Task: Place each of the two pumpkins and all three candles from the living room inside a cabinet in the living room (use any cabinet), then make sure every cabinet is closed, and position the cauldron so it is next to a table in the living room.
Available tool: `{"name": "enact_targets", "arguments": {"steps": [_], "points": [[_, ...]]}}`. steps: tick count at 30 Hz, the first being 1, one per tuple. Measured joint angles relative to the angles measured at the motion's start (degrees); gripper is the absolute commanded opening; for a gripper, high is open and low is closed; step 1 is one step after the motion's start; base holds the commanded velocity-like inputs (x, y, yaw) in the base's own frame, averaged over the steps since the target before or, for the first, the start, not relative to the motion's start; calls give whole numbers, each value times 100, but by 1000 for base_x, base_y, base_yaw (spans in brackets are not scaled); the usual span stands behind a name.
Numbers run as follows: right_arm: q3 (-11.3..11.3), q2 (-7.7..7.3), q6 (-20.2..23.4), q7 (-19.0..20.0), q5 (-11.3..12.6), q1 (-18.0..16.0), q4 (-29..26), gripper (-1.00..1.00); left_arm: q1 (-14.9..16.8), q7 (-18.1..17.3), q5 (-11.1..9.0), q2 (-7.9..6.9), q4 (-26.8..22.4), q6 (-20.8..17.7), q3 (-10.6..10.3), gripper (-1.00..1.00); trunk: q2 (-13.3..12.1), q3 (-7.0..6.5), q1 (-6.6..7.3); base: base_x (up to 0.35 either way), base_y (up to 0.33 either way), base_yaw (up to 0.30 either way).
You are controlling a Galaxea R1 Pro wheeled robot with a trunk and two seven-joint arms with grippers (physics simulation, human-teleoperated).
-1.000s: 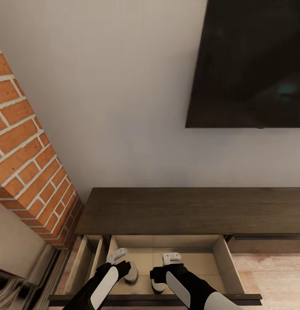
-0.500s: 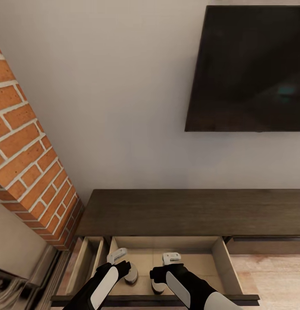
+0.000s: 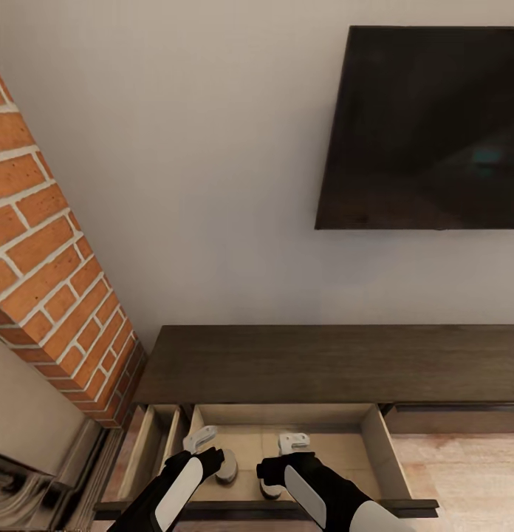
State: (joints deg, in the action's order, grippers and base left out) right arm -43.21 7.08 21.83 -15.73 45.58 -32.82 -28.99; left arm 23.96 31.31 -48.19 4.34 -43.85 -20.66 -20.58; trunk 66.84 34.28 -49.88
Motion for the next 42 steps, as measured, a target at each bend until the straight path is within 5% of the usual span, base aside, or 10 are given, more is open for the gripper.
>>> {"name": "enact_targets", "arguments": {"steps": [12,42], "points": [[8,-4,-4,6,0,2,-2,100,1,0,0,0,1,1,-1,100,-481,-282,266,-90,33,-180],[12,-9,5,4,0,1,-5,100,0,1,0,0,1,9,-10,100,-1686,-851,926,0,0,-31]]}}
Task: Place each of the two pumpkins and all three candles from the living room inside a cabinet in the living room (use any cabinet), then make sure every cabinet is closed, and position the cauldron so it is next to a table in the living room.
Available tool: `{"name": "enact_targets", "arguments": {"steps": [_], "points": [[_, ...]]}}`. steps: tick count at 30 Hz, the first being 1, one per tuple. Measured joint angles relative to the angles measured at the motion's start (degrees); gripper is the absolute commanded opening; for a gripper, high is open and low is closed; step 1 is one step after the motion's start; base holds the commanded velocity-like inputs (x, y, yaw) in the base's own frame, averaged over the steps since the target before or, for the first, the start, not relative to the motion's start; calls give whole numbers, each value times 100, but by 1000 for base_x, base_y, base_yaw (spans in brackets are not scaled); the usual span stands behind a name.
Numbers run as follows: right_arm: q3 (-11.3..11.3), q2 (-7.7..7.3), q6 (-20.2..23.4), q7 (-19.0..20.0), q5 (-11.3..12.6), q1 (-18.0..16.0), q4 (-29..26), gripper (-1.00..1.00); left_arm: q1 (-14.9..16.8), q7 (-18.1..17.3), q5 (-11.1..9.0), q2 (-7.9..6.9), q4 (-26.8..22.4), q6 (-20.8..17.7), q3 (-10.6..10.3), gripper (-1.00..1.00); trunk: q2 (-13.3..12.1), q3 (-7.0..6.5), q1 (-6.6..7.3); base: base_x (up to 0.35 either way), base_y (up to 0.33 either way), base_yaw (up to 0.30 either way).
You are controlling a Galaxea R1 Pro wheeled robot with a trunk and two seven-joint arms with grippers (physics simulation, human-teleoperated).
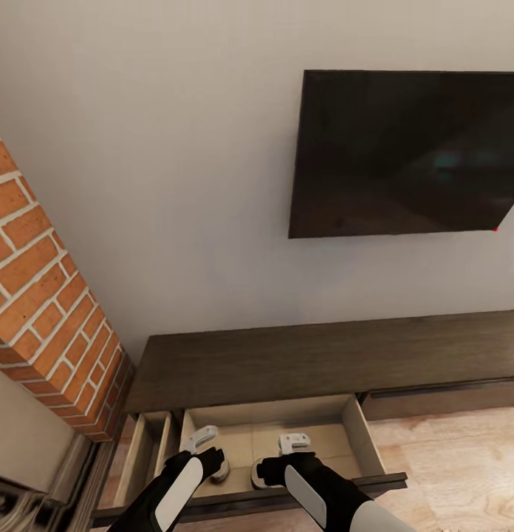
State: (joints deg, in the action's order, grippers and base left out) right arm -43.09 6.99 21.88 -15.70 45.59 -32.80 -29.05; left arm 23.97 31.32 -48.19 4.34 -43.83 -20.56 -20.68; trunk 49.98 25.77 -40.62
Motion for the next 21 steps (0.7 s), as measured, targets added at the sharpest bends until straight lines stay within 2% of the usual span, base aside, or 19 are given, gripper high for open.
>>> {"name": "enact_targets", "arguments": {"steps": [21], "points": [[10,-1,1,189,-3,1,4,100,0,-6,0,3,1,1,-9,100,-843,-495,462,0,0,-236]]}}
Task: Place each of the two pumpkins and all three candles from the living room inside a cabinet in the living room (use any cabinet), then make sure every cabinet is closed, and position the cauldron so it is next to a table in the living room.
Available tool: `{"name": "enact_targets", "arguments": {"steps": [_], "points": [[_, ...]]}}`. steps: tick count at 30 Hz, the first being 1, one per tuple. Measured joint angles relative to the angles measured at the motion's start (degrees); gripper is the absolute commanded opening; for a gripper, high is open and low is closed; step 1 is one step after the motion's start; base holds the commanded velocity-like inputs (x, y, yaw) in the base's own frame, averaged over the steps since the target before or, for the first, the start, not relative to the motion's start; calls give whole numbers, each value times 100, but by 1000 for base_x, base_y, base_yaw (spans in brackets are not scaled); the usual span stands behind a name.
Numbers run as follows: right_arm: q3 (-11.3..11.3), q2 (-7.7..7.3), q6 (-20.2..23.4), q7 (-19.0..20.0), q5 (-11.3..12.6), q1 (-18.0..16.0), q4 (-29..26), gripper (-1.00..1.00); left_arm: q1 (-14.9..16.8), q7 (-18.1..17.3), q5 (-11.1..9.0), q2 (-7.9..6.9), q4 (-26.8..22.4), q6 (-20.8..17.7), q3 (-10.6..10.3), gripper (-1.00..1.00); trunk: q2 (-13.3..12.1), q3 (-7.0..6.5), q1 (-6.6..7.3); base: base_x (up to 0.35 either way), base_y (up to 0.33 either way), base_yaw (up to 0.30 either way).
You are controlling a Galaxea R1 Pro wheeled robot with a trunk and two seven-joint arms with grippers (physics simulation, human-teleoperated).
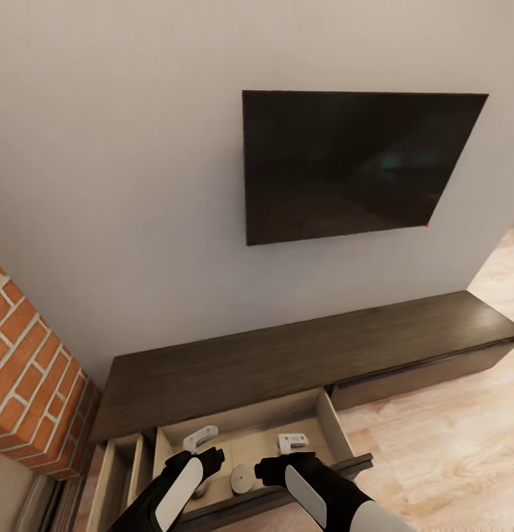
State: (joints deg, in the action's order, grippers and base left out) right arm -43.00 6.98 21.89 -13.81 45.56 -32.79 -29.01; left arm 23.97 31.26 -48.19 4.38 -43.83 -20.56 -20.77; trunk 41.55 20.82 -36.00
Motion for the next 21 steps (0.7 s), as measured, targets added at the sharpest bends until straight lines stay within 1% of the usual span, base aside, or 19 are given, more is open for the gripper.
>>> {"name": "enact_targets", "arguments": {"steps": [21], "points": [[9,-13,-31,9,2,0,0,100,0,0,6,-3,0,11,8,100,-844,-501,462,0,0,-243]]}}
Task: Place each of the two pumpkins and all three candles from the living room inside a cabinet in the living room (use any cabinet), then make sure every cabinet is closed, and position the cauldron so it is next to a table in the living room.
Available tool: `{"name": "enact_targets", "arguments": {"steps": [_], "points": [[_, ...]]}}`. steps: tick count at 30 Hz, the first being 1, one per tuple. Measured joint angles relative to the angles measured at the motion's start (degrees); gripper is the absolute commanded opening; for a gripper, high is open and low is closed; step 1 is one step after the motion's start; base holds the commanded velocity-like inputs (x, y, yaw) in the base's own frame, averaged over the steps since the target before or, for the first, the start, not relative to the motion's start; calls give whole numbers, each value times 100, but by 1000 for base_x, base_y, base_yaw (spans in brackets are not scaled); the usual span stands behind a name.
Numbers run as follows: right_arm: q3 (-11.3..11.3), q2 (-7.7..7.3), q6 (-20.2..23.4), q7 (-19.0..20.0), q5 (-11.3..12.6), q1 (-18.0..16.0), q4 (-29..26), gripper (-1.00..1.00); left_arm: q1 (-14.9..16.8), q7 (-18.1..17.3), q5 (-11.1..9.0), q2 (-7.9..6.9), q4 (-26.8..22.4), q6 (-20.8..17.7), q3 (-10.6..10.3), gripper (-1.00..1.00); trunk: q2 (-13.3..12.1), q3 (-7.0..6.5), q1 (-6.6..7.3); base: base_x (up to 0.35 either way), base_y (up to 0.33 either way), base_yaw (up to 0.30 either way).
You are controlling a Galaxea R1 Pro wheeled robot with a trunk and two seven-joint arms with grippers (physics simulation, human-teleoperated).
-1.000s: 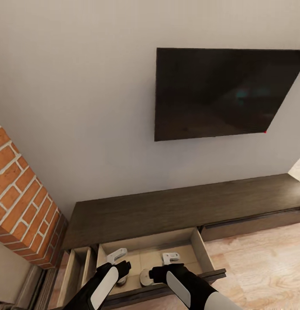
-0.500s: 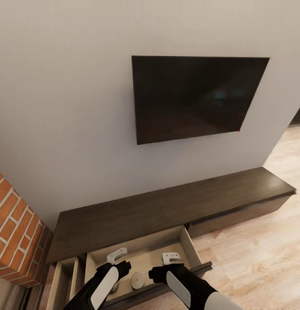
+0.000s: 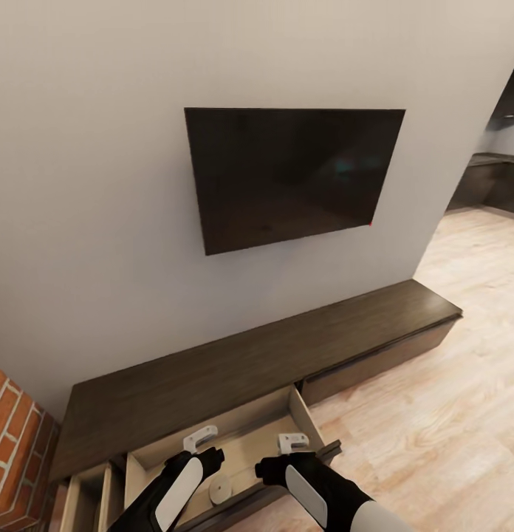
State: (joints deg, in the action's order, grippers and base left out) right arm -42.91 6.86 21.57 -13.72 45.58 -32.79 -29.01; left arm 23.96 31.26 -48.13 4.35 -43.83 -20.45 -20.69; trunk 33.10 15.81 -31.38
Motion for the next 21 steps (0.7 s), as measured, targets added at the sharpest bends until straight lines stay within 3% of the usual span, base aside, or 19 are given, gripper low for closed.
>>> {"name": "enact_targets", "arguments": {"steps": [17,21], "points": [[1,-41,-431,-9,24,0,7,100,0,3,-1,-1,0,6,1,100,-684,-419,374,0,0,-241],[-1,-33,-610,1,355,-1,18,100,0,2,2,-1,0,11,4,100,-845,-517,463,0,0,-240]]}}
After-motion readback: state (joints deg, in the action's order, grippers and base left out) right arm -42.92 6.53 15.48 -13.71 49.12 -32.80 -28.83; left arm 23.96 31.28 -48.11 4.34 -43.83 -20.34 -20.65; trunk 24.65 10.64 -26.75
